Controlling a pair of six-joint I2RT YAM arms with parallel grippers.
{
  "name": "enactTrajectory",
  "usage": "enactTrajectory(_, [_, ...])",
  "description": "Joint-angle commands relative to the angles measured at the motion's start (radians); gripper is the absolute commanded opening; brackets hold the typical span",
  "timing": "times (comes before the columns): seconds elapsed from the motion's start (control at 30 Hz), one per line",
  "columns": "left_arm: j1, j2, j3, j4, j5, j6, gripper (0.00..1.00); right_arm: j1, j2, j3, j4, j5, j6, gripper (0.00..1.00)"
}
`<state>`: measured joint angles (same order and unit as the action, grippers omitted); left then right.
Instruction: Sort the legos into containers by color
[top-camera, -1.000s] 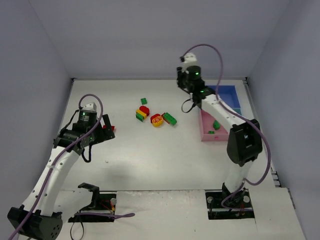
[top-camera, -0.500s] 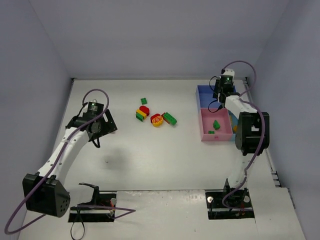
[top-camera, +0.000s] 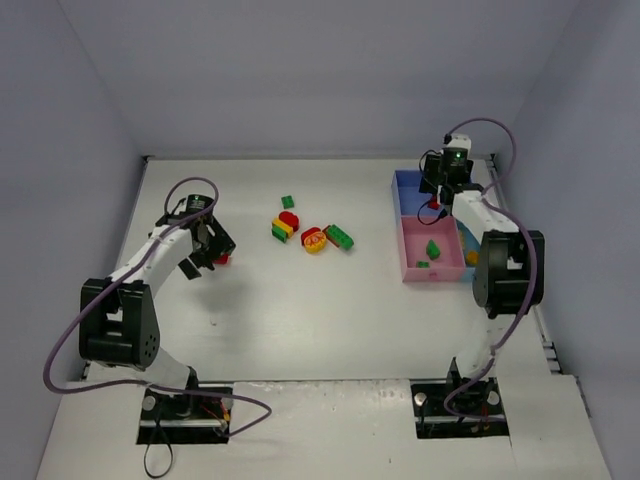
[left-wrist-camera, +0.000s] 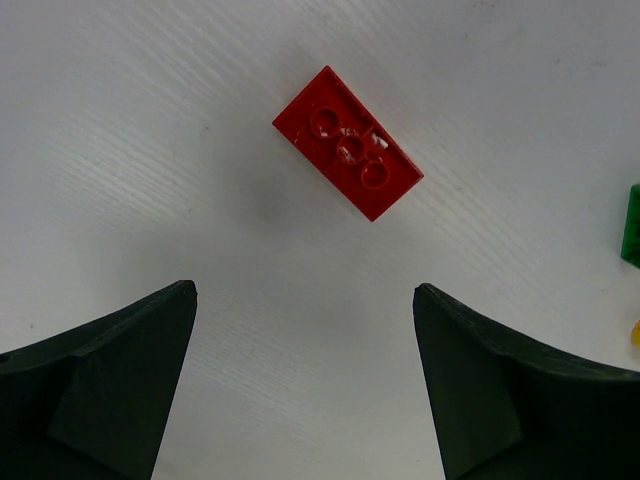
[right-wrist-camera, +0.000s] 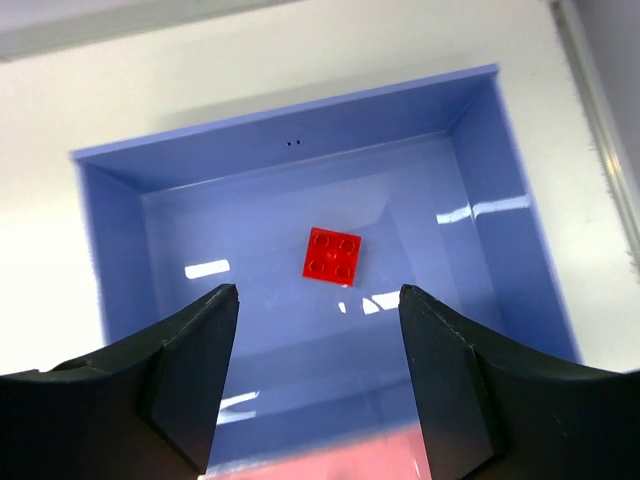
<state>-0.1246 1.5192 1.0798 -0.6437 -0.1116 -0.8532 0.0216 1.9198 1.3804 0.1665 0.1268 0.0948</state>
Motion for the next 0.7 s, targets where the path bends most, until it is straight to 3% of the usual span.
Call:
enactTrajectory(0.0, [0.006, 0.028, 0.08, 0.058, -0.048, -0.09, 0.82, 0.015, -0.159, -0.024, 0.03, -0.003, 0.035, 0.62])
enactTrajectory(0.47, [0.062, 0.262, 0.163, 0.081, -0.122, -0.167, 0.71, 0.213, -0.482, -0.259, 0.022, -0.033, -0.007, 0.62])
enactTrajectory(0.6, [0.071, 0.303, 0.187, 0.11, -0.117, -0.146, 0.55, 0.274, -0.56, -0.311, 0.016, -0.116, -0.03, 0.63])
enactTrajectory(0.63, [0.071, 0.303, 0.187, 0.116, -0.117, -0.145, 0.55, 0.285, -0.57, -0.319, 0.016, -0.151, -0.03, 0.63])
enactTrajectory(0.67, [0.071, 0.305, 0.186, 0.122, -0.112, -0.144, 0.47, 0.296, -0.579, -0.325, 0.015, -0.168, -0.032, 0.63])
